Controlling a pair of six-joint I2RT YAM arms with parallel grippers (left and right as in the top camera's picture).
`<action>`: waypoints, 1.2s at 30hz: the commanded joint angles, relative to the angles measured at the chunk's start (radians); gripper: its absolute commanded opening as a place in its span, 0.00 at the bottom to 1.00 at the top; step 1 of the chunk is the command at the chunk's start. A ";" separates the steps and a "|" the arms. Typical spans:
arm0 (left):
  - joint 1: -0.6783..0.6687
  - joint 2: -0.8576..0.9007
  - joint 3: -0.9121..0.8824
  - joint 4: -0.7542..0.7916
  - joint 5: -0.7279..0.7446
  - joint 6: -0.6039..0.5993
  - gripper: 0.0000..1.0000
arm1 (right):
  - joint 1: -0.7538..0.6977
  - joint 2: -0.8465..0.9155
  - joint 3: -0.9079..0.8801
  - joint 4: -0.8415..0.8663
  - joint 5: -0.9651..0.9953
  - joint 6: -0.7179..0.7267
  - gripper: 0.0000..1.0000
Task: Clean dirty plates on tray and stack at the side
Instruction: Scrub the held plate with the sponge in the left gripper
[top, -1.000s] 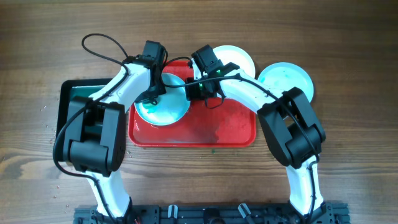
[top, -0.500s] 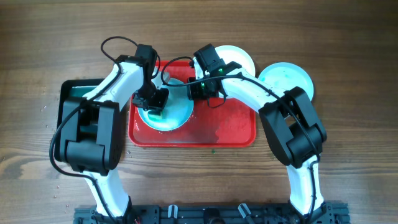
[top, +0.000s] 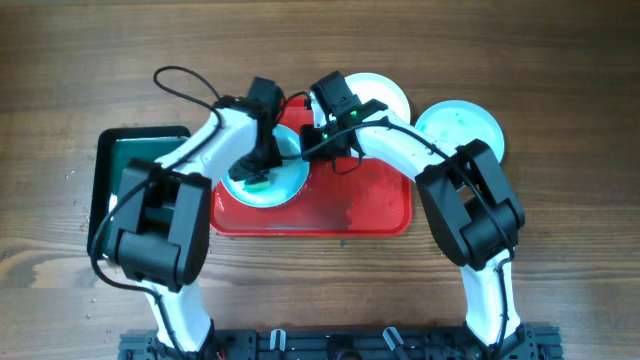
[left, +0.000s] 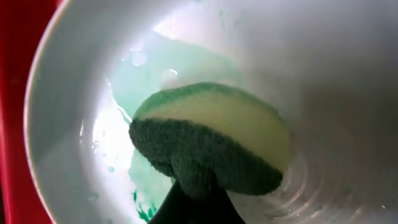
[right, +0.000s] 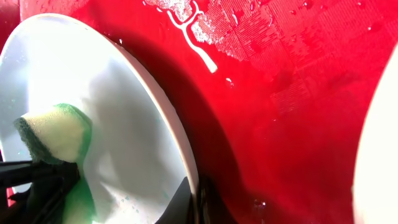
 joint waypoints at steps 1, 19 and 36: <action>-0.074 0.090 -0.081 0.039 -0.119 -0.116 0.04 | -0.005 0.047 -0.013 -0.015 0.037 0.003 0.04; -0.010 -0.138 -0.252 0.081 -0.113 -0.256 0.04 | -0.005 0.047 -0.013 -0.014 0.037 0.003 0.04; 0.227 -0.138 -0.307 0.423 0.036 0.065 0.04 | -0.004 0.047 -0.013 -0.021 0.037 -0.016 0.04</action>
